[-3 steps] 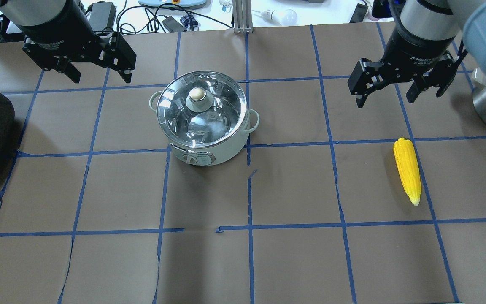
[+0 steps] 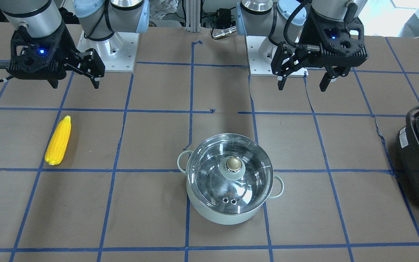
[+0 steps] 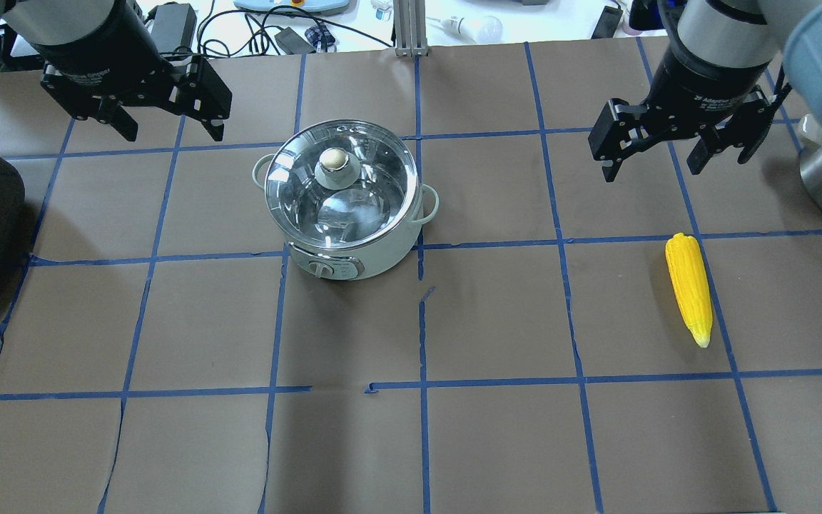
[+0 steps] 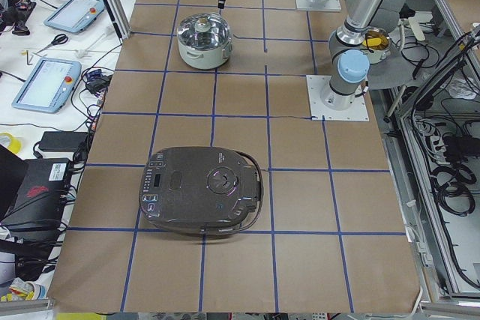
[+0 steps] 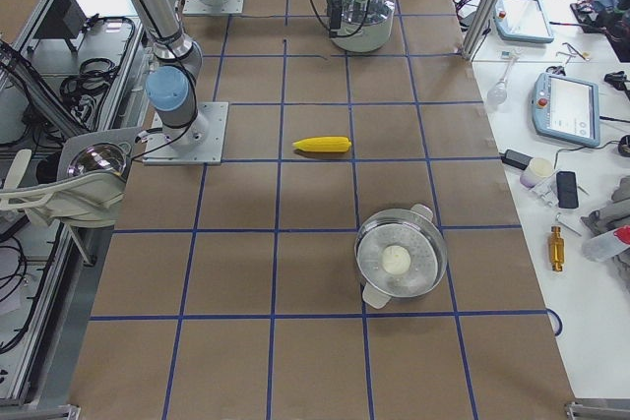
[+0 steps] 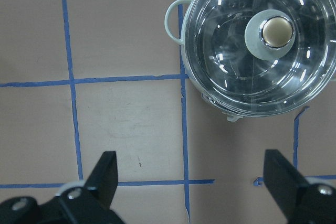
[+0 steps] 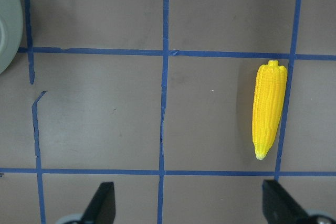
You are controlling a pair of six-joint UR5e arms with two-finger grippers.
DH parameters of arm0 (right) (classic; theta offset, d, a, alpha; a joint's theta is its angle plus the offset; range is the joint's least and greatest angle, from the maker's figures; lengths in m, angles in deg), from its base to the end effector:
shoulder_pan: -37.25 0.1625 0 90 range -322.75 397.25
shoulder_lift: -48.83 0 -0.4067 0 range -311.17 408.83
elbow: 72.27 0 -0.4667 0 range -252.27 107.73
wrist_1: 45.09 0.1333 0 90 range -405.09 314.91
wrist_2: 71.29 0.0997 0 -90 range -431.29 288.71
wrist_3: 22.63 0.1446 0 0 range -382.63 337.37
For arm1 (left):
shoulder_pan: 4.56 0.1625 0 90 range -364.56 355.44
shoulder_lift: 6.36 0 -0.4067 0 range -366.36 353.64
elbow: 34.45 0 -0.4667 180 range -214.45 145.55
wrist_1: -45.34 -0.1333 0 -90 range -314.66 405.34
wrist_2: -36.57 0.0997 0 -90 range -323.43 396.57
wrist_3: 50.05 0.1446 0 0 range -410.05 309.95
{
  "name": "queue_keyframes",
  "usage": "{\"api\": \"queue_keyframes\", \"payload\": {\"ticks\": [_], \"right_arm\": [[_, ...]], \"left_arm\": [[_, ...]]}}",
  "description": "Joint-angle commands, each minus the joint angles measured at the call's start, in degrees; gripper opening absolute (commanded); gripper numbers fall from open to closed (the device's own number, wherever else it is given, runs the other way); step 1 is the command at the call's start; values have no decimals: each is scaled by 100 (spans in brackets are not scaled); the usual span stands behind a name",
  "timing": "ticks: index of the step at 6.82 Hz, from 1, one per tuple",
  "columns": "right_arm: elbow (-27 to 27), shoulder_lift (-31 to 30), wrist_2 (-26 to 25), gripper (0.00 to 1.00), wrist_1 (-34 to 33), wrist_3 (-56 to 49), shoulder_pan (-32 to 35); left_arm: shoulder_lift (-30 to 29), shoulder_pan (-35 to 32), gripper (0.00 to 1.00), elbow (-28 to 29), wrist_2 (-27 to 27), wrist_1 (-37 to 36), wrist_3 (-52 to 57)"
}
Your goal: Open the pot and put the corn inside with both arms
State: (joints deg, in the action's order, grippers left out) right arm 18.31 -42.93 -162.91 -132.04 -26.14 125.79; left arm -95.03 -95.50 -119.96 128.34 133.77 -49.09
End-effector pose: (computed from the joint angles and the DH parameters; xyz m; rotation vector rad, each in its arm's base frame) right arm 0.1152 -0.5522 0.4309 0.0564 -3.1138 -0.0527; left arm -0.1382 -0.5701 0.4859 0.0484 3.1039 -0.2005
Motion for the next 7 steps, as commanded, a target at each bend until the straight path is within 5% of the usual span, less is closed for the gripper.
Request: {"api": "queue_keyframes", "payload": {"ticks": [1, 7], "right_arm": [[4, 0, -48, 100, 11, -1, -3], [4, 0, -57, 100, -7, -10, 6]], "left_arm": [[-1, -3, 100, 0, -1, -1, 0], [51, -12, 100, 0, 16, 173, -175]]}}
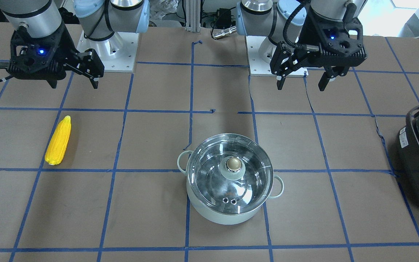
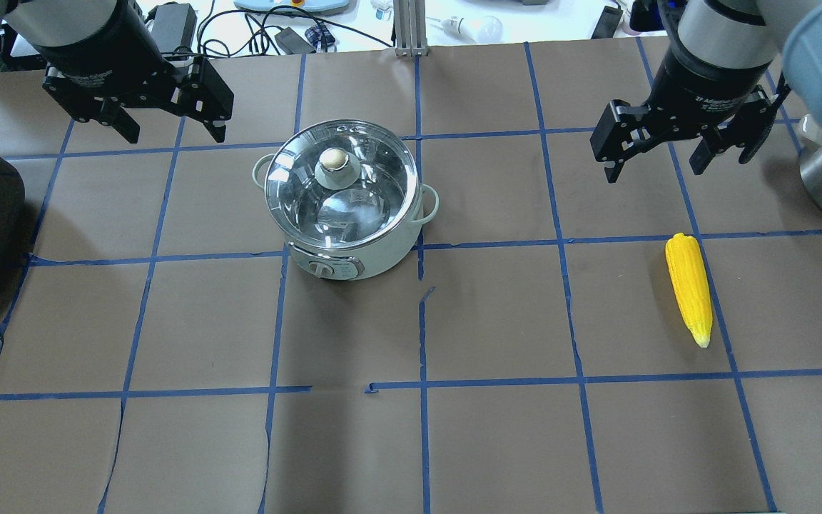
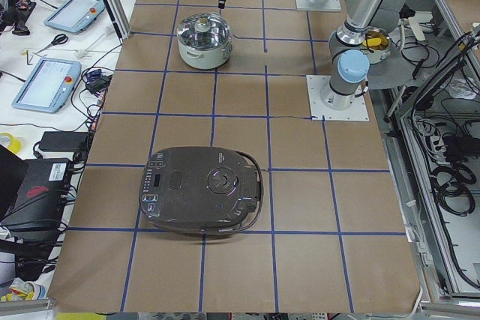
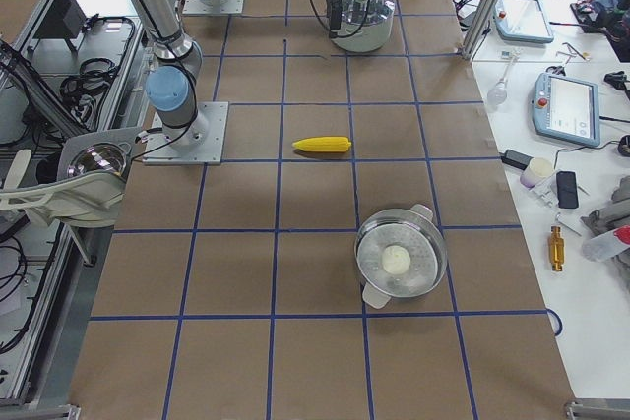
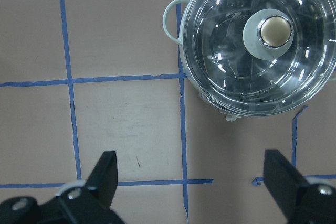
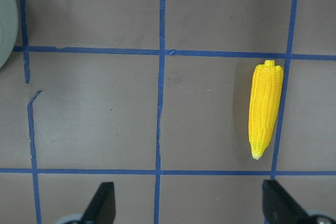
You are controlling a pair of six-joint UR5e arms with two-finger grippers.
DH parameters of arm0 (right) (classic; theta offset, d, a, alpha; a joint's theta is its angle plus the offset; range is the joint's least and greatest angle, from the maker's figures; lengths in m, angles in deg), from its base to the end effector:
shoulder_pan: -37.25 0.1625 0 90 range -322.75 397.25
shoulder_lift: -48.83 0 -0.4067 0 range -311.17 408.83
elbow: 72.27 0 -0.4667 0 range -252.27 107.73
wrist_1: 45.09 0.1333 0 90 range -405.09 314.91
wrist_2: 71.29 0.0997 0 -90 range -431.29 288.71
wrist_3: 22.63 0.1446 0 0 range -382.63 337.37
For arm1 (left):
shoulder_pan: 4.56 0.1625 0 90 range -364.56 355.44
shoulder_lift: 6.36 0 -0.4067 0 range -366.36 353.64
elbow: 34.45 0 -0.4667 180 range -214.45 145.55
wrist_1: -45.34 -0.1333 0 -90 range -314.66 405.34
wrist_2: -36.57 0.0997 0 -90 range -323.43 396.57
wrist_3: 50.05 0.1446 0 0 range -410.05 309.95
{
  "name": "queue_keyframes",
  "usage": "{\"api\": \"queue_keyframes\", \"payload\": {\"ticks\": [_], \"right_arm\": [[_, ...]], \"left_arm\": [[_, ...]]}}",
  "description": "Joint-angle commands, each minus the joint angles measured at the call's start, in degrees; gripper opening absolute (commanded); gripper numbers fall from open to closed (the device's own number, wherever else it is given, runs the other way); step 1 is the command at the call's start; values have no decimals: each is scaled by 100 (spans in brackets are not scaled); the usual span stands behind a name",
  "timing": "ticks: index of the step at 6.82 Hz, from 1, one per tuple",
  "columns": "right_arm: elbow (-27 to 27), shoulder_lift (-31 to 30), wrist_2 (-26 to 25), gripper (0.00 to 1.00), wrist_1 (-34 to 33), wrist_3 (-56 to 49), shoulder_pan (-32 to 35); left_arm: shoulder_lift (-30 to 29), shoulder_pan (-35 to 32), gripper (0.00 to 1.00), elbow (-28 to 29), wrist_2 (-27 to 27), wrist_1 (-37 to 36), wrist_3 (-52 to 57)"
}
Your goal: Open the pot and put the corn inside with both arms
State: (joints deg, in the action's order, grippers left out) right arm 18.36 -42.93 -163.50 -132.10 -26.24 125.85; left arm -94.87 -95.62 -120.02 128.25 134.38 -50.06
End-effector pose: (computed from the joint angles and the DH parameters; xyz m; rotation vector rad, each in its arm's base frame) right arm 0.1143 -0.5520 0.4306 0.0608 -3.1034 -0.0530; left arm -0.1396 -0.5674 0.4856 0.0257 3.1077 -0.1872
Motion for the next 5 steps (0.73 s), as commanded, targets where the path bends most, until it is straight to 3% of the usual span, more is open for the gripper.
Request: {"api": "queue_keyframes", "payload": {"ticks": [1, 5], "right_arm": [[-1, 0, -7, 100, 0, 0, 0], [-1, 0, -7, 100, -9, -53, 0]], "left_arm": [[45, 26, 100, 6, 35, 114, -70], [27, 9, 100, 6, 35, 114, -87]]}}
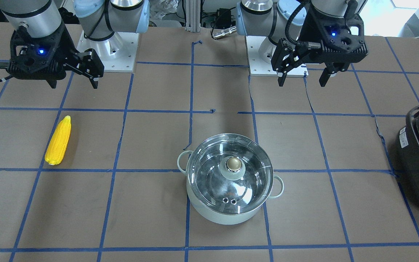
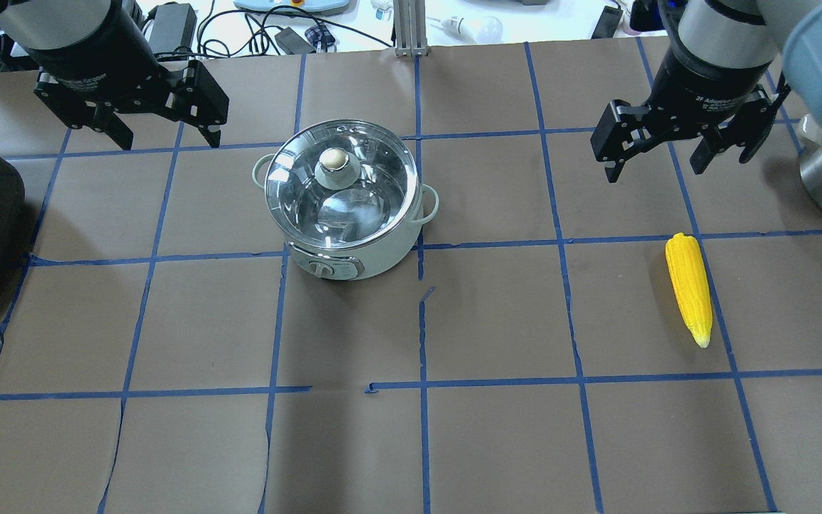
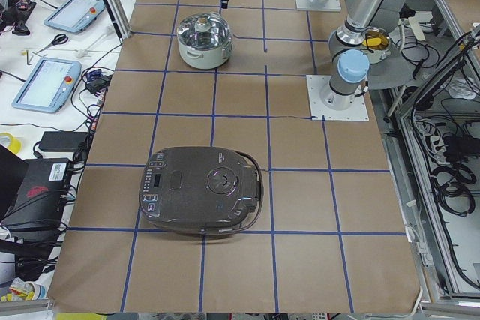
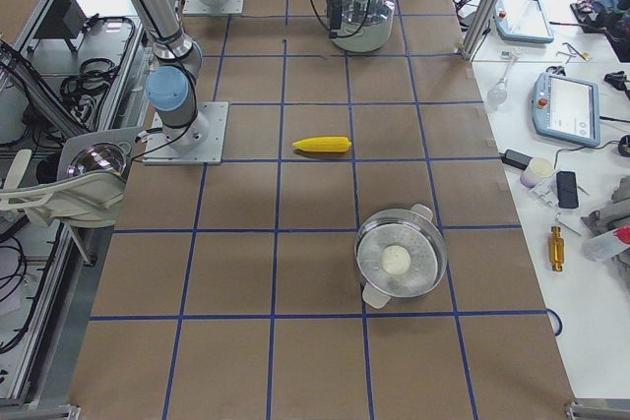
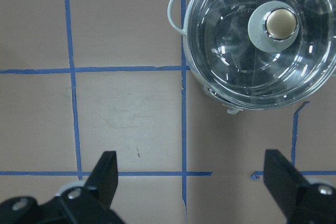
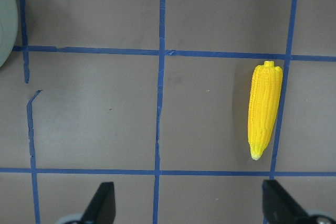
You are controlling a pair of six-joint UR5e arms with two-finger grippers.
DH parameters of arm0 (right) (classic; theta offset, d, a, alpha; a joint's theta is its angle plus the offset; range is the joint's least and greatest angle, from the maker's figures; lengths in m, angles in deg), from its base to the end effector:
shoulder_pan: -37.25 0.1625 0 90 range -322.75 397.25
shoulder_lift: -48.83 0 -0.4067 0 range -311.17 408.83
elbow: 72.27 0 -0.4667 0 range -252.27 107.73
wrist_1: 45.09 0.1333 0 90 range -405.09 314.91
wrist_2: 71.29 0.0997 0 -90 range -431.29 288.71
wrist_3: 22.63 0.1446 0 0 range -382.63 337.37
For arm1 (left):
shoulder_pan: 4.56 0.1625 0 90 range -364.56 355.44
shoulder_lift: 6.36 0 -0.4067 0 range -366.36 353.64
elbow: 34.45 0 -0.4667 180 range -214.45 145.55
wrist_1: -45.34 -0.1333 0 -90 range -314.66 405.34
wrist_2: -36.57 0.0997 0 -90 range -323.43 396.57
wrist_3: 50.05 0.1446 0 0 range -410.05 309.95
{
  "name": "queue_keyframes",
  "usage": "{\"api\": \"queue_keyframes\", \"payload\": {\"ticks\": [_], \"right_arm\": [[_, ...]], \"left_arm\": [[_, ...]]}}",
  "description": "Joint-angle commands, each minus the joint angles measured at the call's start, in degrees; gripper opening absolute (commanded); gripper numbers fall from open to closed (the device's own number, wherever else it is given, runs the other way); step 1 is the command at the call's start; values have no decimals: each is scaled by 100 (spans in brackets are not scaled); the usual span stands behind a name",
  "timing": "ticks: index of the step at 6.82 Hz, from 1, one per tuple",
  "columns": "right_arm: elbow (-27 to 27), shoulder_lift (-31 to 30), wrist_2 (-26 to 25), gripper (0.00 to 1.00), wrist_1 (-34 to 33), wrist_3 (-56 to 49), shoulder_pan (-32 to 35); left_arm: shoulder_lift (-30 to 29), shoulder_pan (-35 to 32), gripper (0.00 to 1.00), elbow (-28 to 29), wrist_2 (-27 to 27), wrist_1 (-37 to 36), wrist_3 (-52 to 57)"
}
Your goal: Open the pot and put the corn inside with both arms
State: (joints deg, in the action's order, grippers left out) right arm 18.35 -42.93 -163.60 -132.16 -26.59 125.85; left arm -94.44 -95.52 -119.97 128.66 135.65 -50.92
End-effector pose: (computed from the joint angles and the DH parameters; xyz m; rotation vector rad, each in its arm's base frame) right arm 0.1140 -0.5522 0.4308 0.0703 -3.1016 -0.0513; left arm -0.1375 -0.5624 0.4879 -0.0006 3.1024 -0.1659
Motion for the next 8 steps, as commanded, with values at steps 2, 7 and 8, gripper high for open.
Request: {"api": "queue_keyframes", "payload": {"ticks": [2, 7, 8], "right_arm": [[9, 0, -7, 100, -3, -35, 0], [9, 9, -15, 100, -3, 35, -17], [17, 9, -24, 100, -3, 35, -9]], "left_arm": [[-16, -1, 100, -9, -6, -14, -1], [-24, -1, 100, -9, 2, -14, 7], [-24, -1, 100, -9, 2, -14, 7]]}}
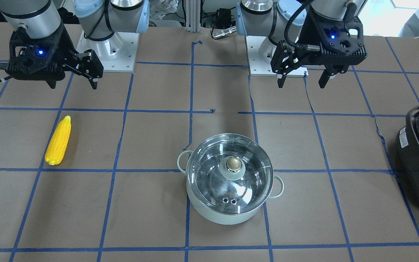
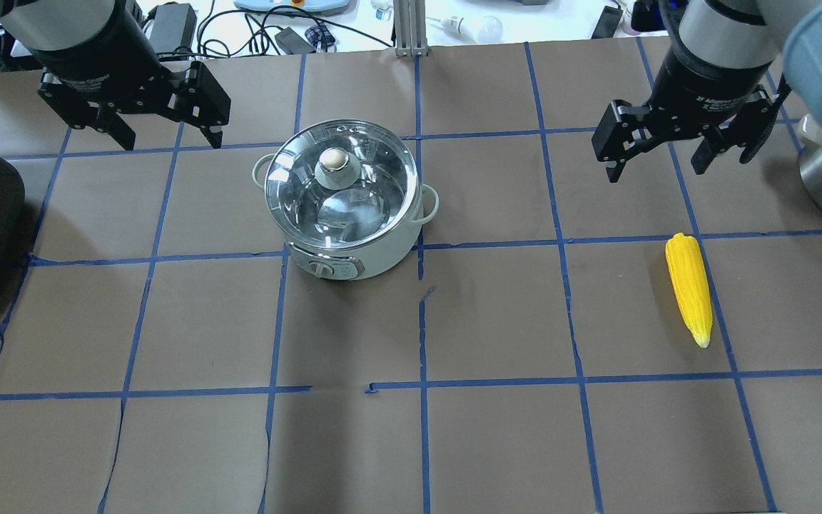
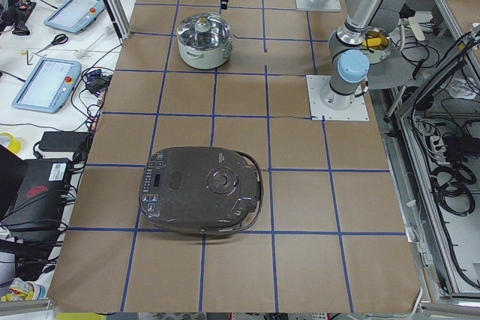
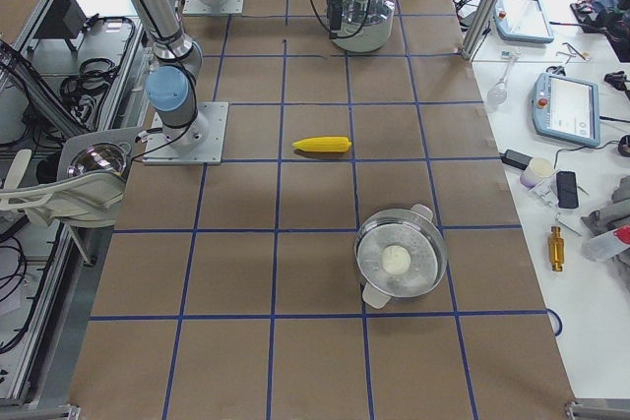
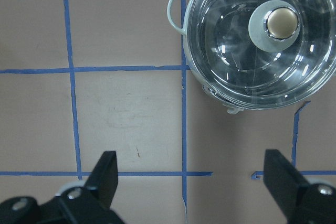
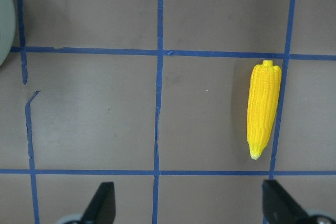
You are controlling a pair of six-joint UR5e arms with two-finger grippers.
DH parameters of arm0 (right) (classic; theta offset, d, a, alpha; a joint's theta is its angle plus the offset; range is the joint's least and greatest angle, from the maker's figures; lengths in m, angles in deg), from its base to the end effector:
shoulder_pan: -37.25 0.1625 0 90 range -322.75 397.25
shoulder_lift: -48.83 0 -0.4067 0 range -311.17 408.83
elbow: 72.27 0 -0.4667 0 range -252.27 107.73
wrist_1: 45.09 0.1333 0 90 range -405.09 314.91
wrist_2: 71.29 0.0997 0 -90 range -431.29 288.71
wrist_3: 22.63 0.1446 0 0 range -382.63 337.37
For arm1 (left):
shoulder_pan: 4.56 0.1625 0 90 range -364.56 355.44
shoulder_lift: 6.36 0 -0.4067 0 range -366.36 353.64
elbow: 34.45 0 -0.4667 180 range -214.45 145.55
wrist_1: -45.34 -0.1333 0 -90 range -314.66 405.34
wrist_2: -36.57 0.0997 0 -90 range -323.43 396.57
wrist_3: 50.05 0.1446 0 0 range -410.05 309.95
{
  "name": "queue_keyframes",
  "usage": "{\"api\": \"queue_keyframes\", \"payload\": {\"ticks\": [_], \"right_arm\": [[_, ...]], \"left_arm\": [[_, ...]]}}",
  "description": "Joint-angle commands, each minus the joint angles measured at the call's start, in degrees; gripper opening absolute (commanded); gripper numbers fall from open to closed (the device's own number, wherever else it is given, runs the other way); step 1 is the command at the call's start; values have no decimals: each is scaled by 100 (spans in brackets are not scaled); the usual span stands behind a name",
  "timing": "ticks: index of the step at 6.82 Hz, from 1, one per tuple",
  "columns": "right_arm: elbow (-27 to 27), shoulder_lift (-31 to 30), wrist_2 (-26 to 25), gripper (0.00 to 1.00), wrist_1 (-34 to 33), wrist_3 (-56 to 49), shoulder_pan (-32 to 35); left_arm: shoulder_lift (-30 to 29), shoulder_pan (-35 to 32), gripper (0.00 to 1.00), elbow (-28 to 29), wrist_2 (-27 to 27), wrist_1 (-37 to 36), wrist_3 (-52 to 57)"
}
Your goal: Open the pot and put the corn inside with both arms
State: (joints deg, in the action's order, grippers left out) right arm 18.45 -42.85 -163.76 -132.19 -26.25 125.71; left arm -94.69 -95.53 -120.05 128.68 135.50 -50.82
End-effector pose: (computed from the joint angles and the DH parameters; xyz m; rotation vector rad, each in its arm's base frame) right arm 0.1123 -0.5527 0.4291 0.0574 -3.0990 -0.0554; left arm -0.1375 -0.5640 0.4849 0.0025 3.1022 -0.1610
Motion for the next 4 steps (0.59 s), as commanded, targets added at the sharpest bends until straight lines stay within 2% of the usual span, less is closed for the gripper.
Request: {"api": "queue_keyframes", "payload": {"ticks": [1, 4], "right_arm": [[8, 1, -8, 100, 0, 2, 5], [8, 18, 36, 100, -79, 11, 5]], "left_arm": [[0, 0, 100, 0, 0, 11, -3], [-271, -9, 100, 96, -131, -137, -544]]}}
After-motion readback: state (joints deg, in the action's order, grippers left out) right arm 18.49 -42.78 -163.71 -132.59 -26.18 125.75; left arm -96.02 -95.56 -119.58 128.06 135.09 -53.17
